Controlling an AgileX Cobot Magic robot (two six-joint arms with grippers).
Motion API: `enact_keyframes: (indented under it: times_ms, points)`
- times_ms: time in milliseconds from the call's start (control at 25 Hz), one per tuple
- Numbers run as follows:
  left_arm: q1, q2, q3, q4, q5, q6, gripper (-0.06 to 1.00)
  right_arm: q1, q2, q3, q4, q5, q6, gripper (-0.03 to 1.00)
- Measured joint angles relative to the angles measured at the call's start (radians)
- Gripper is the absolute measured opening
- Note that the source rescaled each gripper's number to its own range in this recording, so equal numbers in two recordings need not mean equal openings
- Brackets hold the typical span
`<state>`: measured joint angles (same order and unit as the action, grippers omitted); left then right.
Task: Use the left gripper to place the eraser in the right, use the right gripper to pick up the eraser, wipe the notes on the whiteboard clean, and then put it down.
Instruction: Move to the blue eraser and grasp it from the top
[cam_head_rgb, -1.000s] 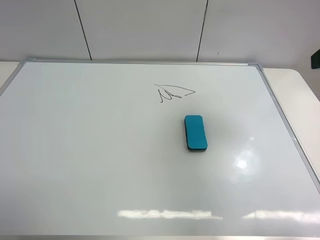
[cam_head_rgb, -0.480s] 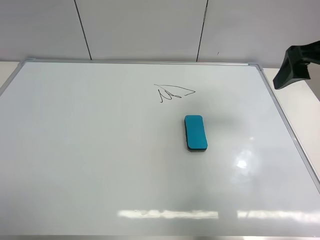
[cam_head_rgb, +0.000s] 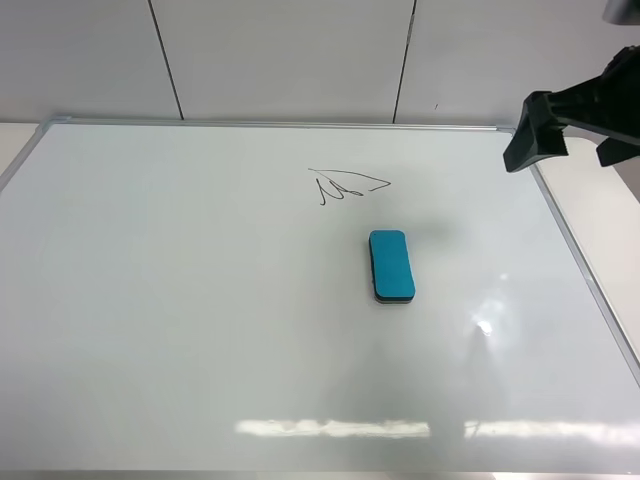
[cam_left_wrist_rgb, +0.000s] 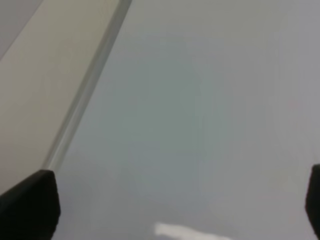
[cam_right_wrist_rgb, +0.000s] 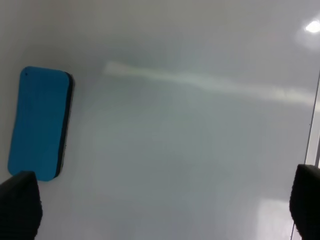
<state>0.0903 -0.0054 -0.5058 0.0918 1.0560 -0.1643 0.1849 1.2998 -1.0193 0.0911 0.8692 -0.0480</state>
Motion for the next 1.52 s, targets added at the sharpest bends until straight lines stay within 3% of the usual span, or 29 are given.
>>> enact_keyframes:
  times_ms: [440, 960, 1240, 1440, 1520]
  points:
    - [0.0, 0.0, 0.0, 0.0, 0.0, 0.0, 1.0, 0.0, 0.0, 0.0, -0.015, -0.001, 0.015, 1.0]
    - [0.0, 0.0, 0.0, 0.0, 0.0, 0.0, 1.0, 0.008, 0.015, 0.104, -0.112, -0.01, 0.285, 1.0]
    - [0.0, 0.0, 0.0, 0.0, 0.0, 0.0, 1.0, 0.151, 0.138, 0.104, -0.151, -0.08, 0.49, 1.0]
    - [0.0, 0.0, 0.0, 0.0, 0.0, 0.0, 1.0, 0.251, 0.246, 0.103, -0.155, -0.199, 0.575, 1.0]
    - [0.0, 0.0, 0.0, 0.0, 0.0, 0.0, 1.0, 0.276, 0.301, 0.085, -0.151, -0.203, 0.58, 1.0]
